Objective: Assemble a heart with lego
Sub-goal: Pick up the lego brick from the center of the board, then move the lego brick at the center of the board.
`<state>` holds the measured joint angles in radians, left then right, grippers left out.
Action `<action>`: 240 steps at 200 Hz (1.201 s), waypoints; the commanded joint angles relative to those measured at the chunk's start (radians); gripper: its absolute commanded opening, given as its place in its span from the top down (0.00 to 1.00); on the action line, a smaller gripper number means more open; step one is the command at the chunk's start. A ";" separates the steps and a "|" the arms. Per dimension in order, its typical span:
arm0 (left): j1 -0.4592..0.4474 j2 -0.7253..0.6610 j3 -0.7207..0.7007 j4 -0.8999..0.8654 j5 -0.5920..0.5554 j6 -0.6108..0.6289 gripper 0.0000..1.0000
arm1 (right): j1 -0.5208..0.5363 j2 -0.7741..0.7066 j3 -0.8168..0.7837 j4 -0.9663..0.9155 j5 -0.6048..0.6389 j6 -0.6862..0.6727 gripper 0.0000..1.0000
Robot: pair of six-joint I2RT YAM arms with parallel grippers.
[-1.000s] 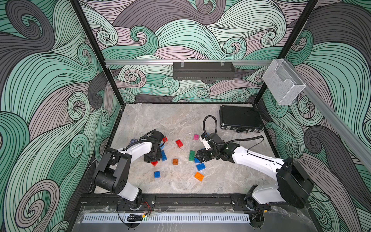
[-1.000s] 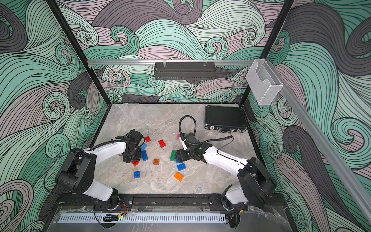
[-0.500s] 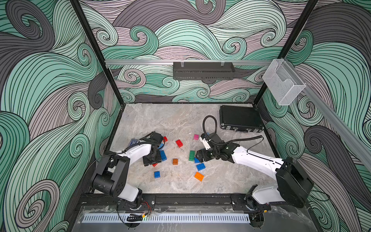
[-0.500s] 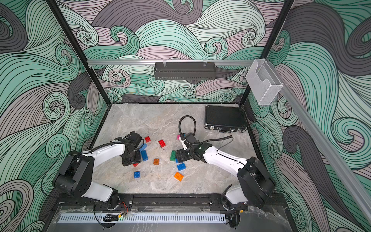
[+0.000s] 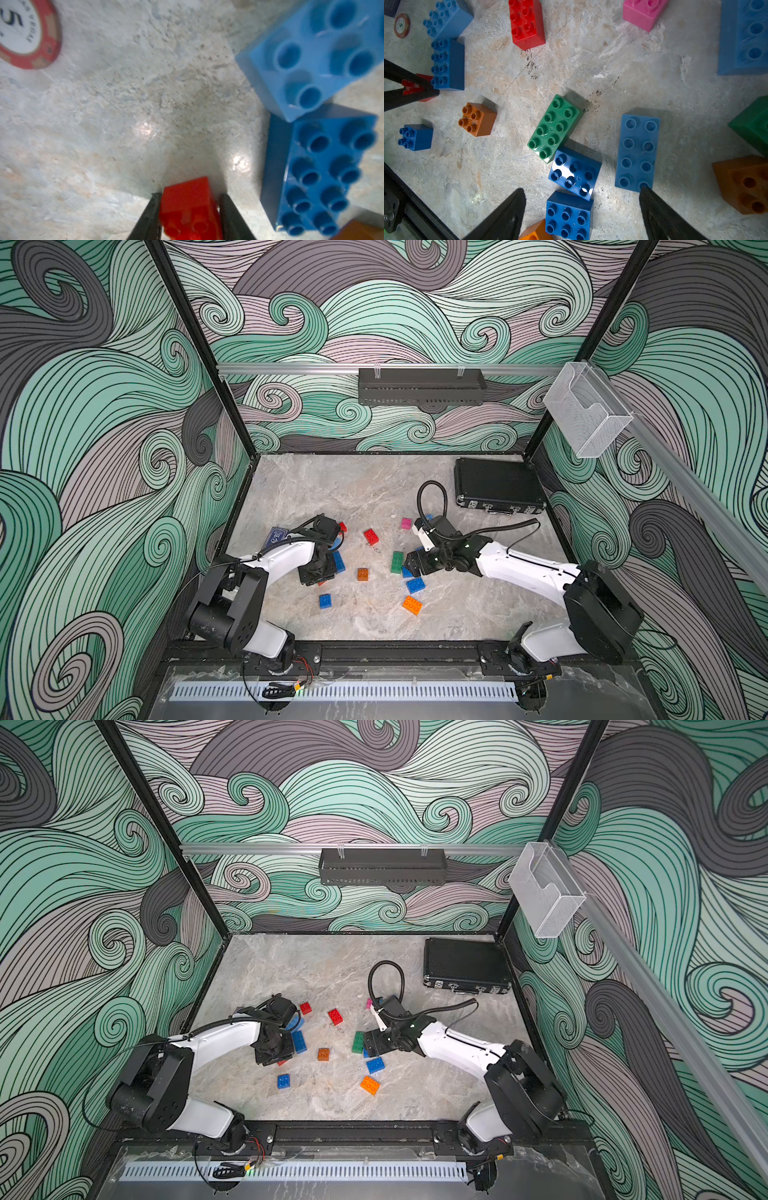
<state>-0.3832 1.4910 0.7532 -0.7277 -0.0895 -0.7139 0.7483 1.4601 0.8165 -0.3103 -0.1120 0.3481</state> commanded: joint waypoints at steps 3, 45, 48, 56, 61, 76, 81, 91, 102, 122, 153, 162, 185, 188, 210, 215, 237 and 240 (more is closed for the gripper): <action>-0.013 0.073 0.003 -0.041 -0.007 0.039 0.86 | 0.006 0.010 -0.008 0.001 0.017 -0.013 0.13; -0.024 0.048 0.054 -0.083 -0.020 0.122 0.93 | 0.006 0.008 -0.007 -0.003 0.021 -0.013 0.12; -0.025 0.045 0.057 -0.086 -0.019 0.120 0.93 | 0.006 0.007 -0.007 -0.004 0.021 -0.013 0.12; -0.028 0.036 0.066 -0.097 -0.025 0.120 0.93 | 0.006 0.006 -0.005 -0.005 0.021 -0.013 0.12; -0.029 0.029 0.068 -0.100 -0.024 0.124 0.93 | 0.006 0.006 -0.004 -0.007 0.023 -0.014 0.12; -0.034 -0.002 0.075 -0.110 -0.017 0.129 0.93 | 0.006 0.002 -0.005 -0.008 0.024 -0.016 0.12; -0.036 -0.017 0.078 -0.116 -0.011 0.131 0.93 | 0.006 0.001 -0.005 -0.009 0.025 -0.017 0.12; -0.041 -0.053 0.088 -0.130 -0.002 0.129 0.93 | 0.006 -0.002 -0.004 -0.014 0.029 -0.018 0.12; -0.045 -0.101 0.102 -0.145 0.010 0.127 0.93 | 0.006 -0.006 -0.002 -0.019 0.034 -0.020 0.12; -0.055 -0.157 0.127 -0.162 0.059 0.127 0.93 | 0.005 -0.021 -0.002 -0.024 0.048 -0.022 0.12; -0.115 -0.180 0.150 -0.140 0.155 0.105 0.92 | 0.001 -0.058 0.000 -0.059 0.076 -0.028 0.12; -0.148 -0.166 0.161 -0.135 0.158 0.103 0.92 | -0.002 -0.072 -0.001 -0.078 0.081 -0.031 0.11; -0.232 -0.108 0.194 -0.115 0.167 0.118 0.92 | -0.012 -0.112 -0.006 -0.111 0.096 -0.037 0.11; -0.241 -0.097 0.202 -0.115 0.168 0.122 0.92 | -0.013 -0.119 -0.008 -0.116 0.098 -0.037 0.11; -0.311 -0.004 0.266 -0.130 0.157 0.150 0.92 | -0.032 -0.167 -0.026 -0.150 0.112 -0.039 0.11; -0.327 0.015 0.282 -0.135 0.152 0.153 0.92 | -0.036 -0.179 -0.031 -0.157 0.112 -0.038 0.10; -0.387 0.095 0.327 -0.143 0.135 0.157 0.92 | -0.062 -0.228 -0.059 -0.174 0.114 -0.032 0.10; -0.395 0.107 0.331 -0.142 0.132 0.157 0.92 | -0.065 -0.234 -0.062 -0.176 0.114 -0.031 0.10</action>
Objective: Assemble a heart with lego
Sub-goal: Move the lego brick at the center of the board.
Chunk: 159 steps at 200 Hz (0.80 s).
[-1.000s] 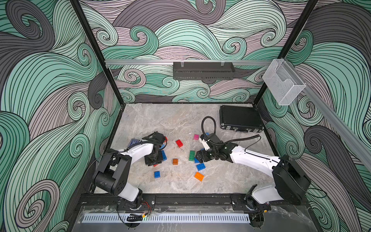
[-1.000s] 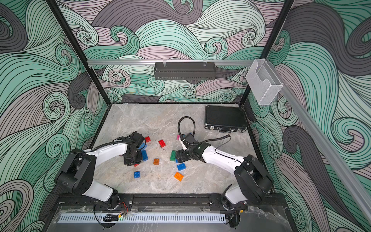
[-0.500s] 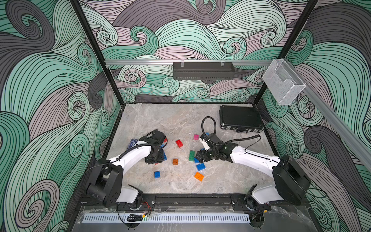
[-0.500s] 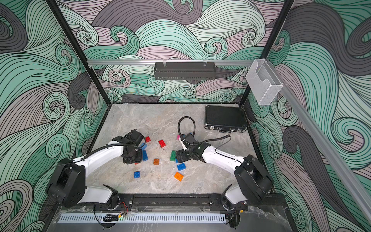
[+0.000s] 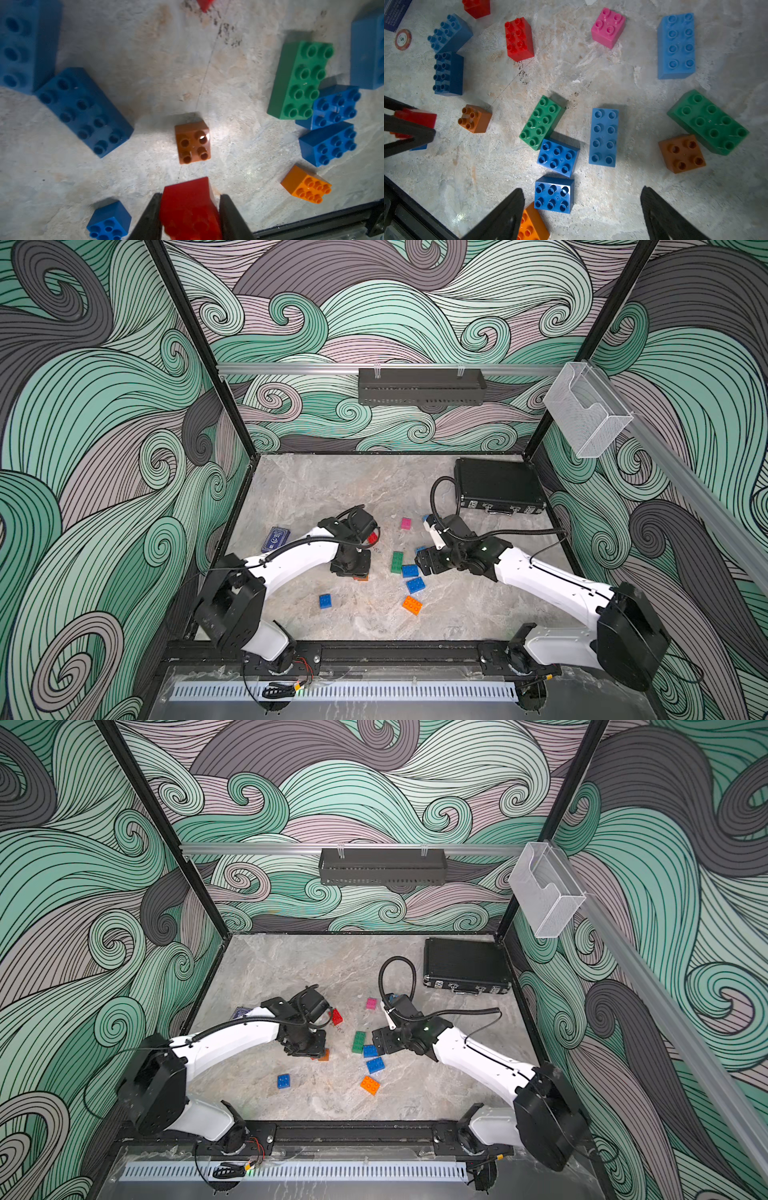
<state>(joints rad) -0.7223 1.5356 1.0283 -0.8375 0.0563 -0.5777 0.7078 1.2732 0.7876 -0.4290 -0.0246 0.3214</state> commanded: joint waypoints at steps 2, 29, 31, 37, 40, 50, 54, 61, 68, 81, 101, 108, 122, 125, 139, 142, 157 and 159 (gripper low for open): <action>-0.062 0.070 0.058 -0.032 -0.016 0.020 0.92 | -0.026 -0.050 -0.035 -0.058 0.026 -0.004 0.10; -0.120 0.173 0.102 -0.046 -0.044 0.002 0.92 | -0.037 -0.082 -0.048 -0.082 0.032 -0.006 0.10; -0.123 0.178 0.105 -0.048 -0.046 0.001 0.92 | -0.037 -0.083 -0.047 -0.083 0.032 -0.007 0.10; -0.135 0.196 0.110 -0.049 -0.050 -0.006 0.92 | -0.040 -0.088 -0.050 -0.087 0.035 -0.007 0.10; -0.141 0.202 0.111 -0.050 -0.051 -0.011 0.92 | -0.040 -0.090 -0.052 -0.089 0.035 -0.007 0.10; -0.157 0.220 0.112 -0.049 -0.056 -0.030 0.92 | -0.042 -0.096 -0.054 -0.093 0.038 -0.009 0.10; -0.162 0.225 0.109 -0.047 -0.058 -0.037 0.93 | -0.043 -0.098 -0.054 -0.095 0.038 -0.010 0.10; -0.167 0.232 0.103 -0.045 -0.068 -0.052 0.93 | -0.043 -0.101 -0.054 -0.096 0.039 -0.009 0.10; -0.167 0.239 0.098 -0.043 -0.083 -0.064 0.93 | -0.043 -0.104 -0.054 -0.098 0.038 -0.009 0.10; -0.164 0.254 0.095 -0.049 -0.126 -0.068 0.92 | -0.043 -0.105 -0.054 -0.098 0.039 -0.010 0.10; -0.139 0.289 0.118 -0.066 -0.182 -0.042 0.93 | -0.044 -0.096 -0.051 -0.096 0.038 -0.013 0.10; -0.126 0.301 0.125 -0.065 -0.194 -0.028 0.93 | -0.043 -0.094 -0.049 -0.098 0.037 -0.015 0.10; -0.099 0.321 0.134 -0.053 -0.203 0.000 0.93 | -0.045 -0.090 -0.047 -0.097 0.037 -0.017 0.10; -0.092 0.326 0.137 -0.050 -0.202 0.007 0.93 | -0.045 -0.090 -0.047 -0.097 0.039 -0.018 0.10; -0.057 0.344 0.144 -0.030 -0.201 0.033 0.93 | -0.045 -0.091 -0.045 -0.098 0.042 -0.020 0.10; -0.049 0.348 0.147 -0.029 -0.200 0.037 0.93 | -0.046 -0.091 -0.045 -0.097 0.043 -0.020 0.10; -0.020 0.365 0.171 -0.021 -0.203 0.061 0.93 | -0.047 -0.086 -0.040 -0.098 0.046 -0.023 0.10; -0.017 0.366 0.173 -0.021 -0.203 0.062 0.93 | -0.047 -0.085 -0.040 -0.097 0.046 -0.024 0.10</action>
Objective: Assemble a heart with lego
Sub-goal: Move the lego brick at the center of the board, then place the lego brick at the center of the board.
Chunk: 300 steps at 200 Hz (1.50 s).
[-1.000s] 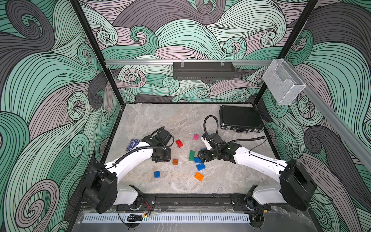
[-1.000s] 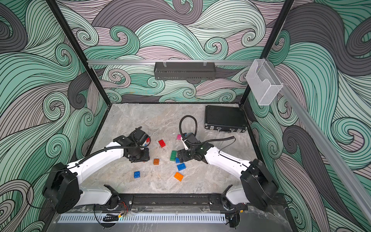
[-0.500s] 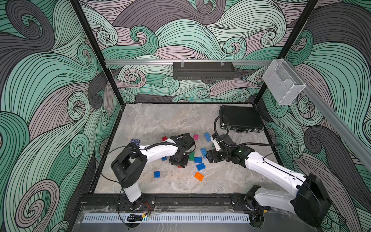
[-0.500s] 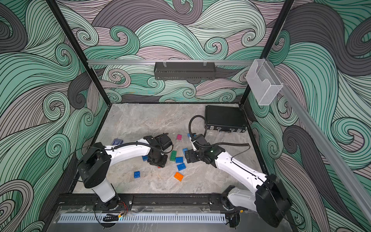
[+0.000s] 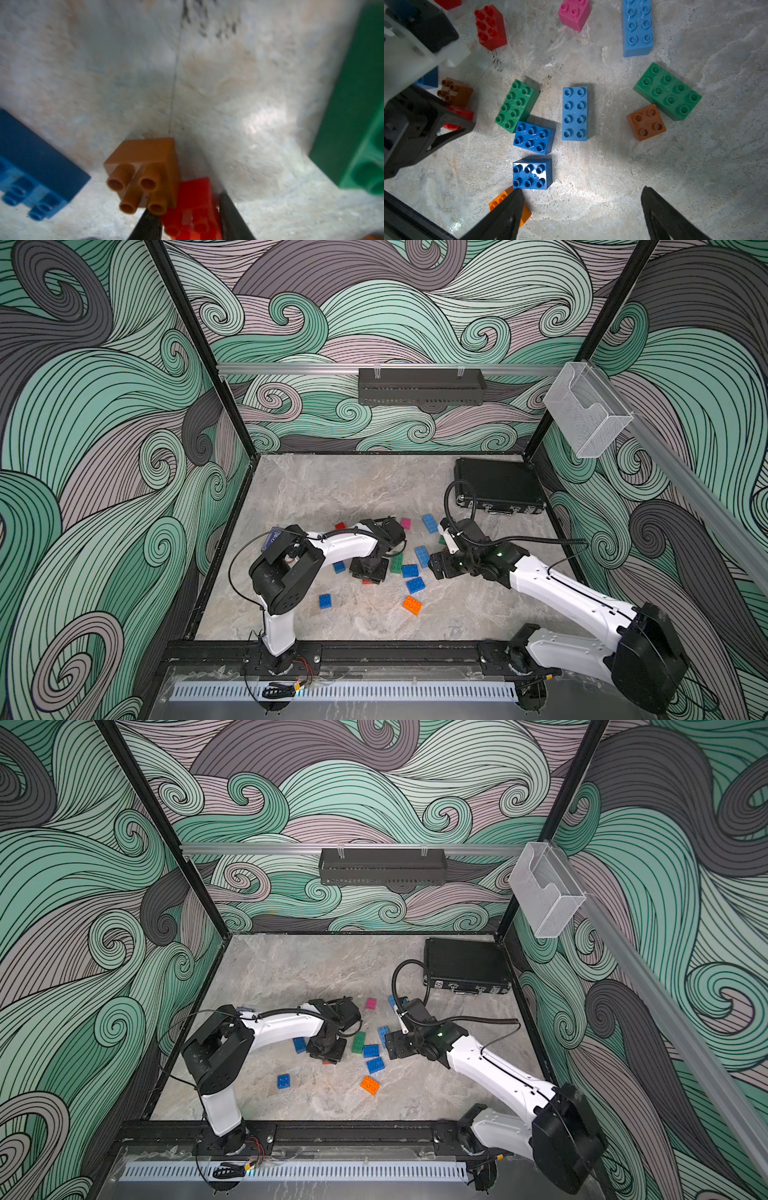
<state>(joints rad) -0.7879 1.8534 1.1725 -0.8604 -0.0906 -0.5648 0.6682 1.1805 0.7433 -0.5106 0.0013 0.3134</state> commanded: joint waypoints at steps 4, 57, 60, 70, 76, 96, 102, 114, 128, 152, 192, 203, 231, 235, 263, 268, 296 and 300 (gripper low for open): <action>0.052 0.050 0.035 0.001 -0.055 0.053 0.93 | -0.008 0.009 0.005 -0.016 0.020 -0.014 0.10; 0.040 -0.019 0.033 -0.064 0.002 0.025 0.93 | -0.007 0.003 0.004 -0.026 0.014 -0.013 0.10; 0.036 -0.028 0.027 -0.067 0.007 0.019 0.93 | -0.007 0.002 0.004 -0.025 0.015 -0.014 0.10; 0.024 -0.056 0.008 -0.070 0.024 0.004 0.93 | -0.007 0.002 0.006 -0.025 0.011 -0.013 0.10; 0.018 -0.072 -0.007 -0.064 0.036 -0.006 0.92 | -0.007 0.004 0.007 -0.025 0.011 -0.014 0.10; 0.010 -0.094 -0.048 -0.036 0.054 -0.032 0.92 | -0.005 0.016 0.014 -0.025 0.001 -0.014 0.10; 0.010 -0.090 -0.052 -0.030 0.054 -0.035 0.92 | -0.006 0.019 0.017 -0.025 -0.001 -0.015 0.10; 0.008 -0.074 -0.049 -0.029 0.057 -0.035 0.92 | -0.004 0.022 0.020 -0.026 -0.007 -0.014 0.10; -0.003 -0.071 -0.045 -0.023 0.061 -0.033 0.92 | 0.001 0.022 0.023 -0.030 -0.007 -0.015 0.10; -0.010 -0.067 -0.054 -0.017 0.079 -0.041 0.90 | 0.006 0.023 0.025 -0.032 -0.001 -0.013 0.10; -0.010 -0.086 -0.041 -0.041 0.085 -0.029 0.64 | 0.025 0.051 0.045 -0.034 0.008 -0.006 0.11; -0.010 -0.108 -0.039 -0.044 0.074 -0.026 0.56 | 0.034 0.062 0.053 -0.035 0.013 -0.004 0.11; -0.004 -0.143 -0.034 -0.052 0.055 -0.023 0.42 | 0.053 0.097 0.088 -0.039 0.023 -0.002 0.11; -0.002 -0.148 -0.034 -0.052 0.055 -0.022 0.41 | 0.055 0.102 0.094 -0.041 0.026 -0.002 0.11; 0.019 -0.200 -0.046 -0.052 0.055 -0.022 0.37 | 0.076 0.137 0.136 -0.043 0.033 0.007 0.11; 0.028 -0.215 -0.053 -0.052 0.054 -0.025 0.37 | 0.081 0.144 0.144 -0.043 0.034 0.012 0.11; 0.110 -0.318 -0.113 -0.023 0.068 -0.045 0.35 | 0.113 0.206 0.200 -0.044 0.039 0.035 0.13; 0.123 -0.334 -0.122 -0.017 0.075 -0.046 0.35 | 0.119 0.217 0.209 -0.043 0.042 0.039 0.13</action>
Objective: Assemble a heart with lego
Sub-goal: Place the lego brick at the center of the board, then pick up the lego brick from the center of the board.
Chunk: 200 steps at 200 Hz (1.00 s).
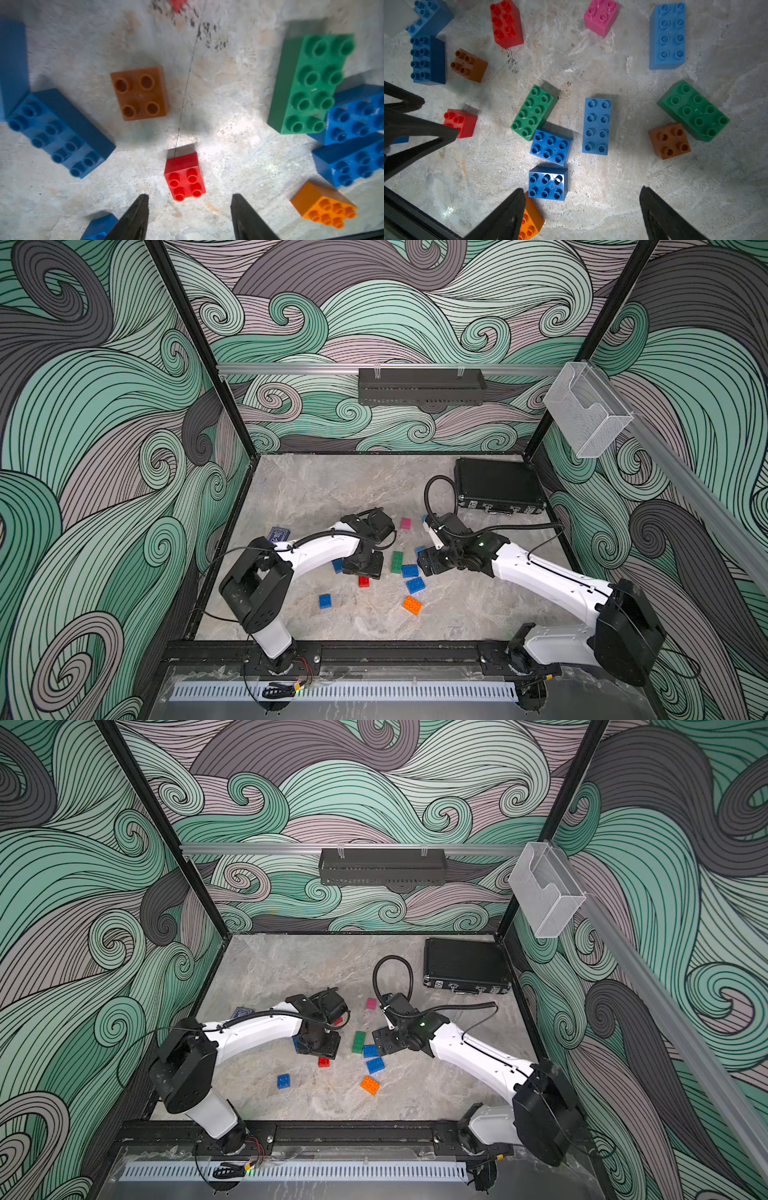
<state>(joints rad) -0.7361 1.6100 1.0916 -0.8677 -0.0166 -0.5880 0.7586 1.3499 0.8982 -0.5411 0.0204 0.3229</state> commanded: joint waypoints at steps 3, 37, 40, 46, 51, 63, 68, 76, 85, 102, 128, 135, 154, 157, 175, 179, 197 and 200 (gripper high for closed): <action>0.081 -0.102 -0.049 -0.005 0.005 -0.024 0.35 | 0.033 0.056 0.060 -0.011 0.024 0.033 0.13; 0.154 -0.236 -0.136 0.065 0.034 -0.051 0.32 | 0.071 0.156 0.140 -0.003 0.043 0.060 0.15; 0.159 -0.243 -0.144 0.071 0.036 -0.055 0.32 | 0.075 0.167 0.149 -0.002 0.043 0.063 0.15; 0.171 -0.256 -0.156 0.079 0.041 -0.060 0.32 | 0.080 0.189 0.165 -0.002 0.044 0.066 0.16; 0.181 -0.265 -0.166 0.087 0.044 -0.063 0.32 | 0.087 0.209 0.178 -0.004 0.044 0.070 0.16; 0.203 -0.289 -0.191 0.101 0.050 -0.072 0.31 | 0.098 0.258 0.205 -0.005 0.043 0.083 0.18; 0.211 -0.299 -0.201 0.107 0.052 -0.074 0.31 | 0.099 0.278 0.216 -0.004 0.041 0.089 0.19; 0.225 -0.316 -0.217 0.118 0.060 -0.079 0.31 | 0.105 0.310 0.231 -0.005 0.042 0.099 0.20; 0.237 -0.335 -0.231 0.133 0.069 -0.086 0.31 | 0.110 0.342 0.249 -0.008 0.040 0.108 0.22; 0.255 -0.363 -0.259 0.154 0.082 -0.094 0.31 | 0.118 0.400 0.283 -0.023 0.051 0.116 0.24; 0.271 -0.371 -0.289 0.172 0.104 -0.095 0.30 | 0.125 0.459 0.316 -0.037 0.058 0.126 0.26; 0.275 -0.371 -0.294 0.177 0.114 -0.094 0.30 | 0.125 0.472 0.323 -0.036 0.055 0.127 0.26; 0.280 -0.375 -0.309 0.188 0.127 -0.095 0.30 | 0.127 0.503 0.345 -0.038 0.048 0.126 0.28; 0.279 -0.376 -0.311 0.189 0.128 -0.095 0.30 | 0.127 0.509 0.349 -0.037 0.045 0.125 0.29; 0.287 -0.381 -0.323 0.194 0.130 -0.095 0.30 | 0.137 0.538 0.376 -0.037 0.029 0.116 0.31; 0.288 -0.381 -0.325 0.195 0.130 -0.095 0.30 | 0.139 0.545 0.381 -0.037 0.025 0.115 0.32; 0.301 -0.387 -0.335 0.196 0.135 -0.091 0.30 | 0.150 0.568 0.403 -0.043 0.013 0.110 0.35; 0.303 -0.388 -0.336 0.197 0.136 -0.090 0.31 | 0.152 0.572 0.405 -0.044 0.012 0.110 0.36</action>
<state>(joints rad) -0.4534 1.2484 0.7586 -0.6815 0.1017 -0.6670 0.8894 1.8938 1.2678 -0.5613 0.0452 0.4309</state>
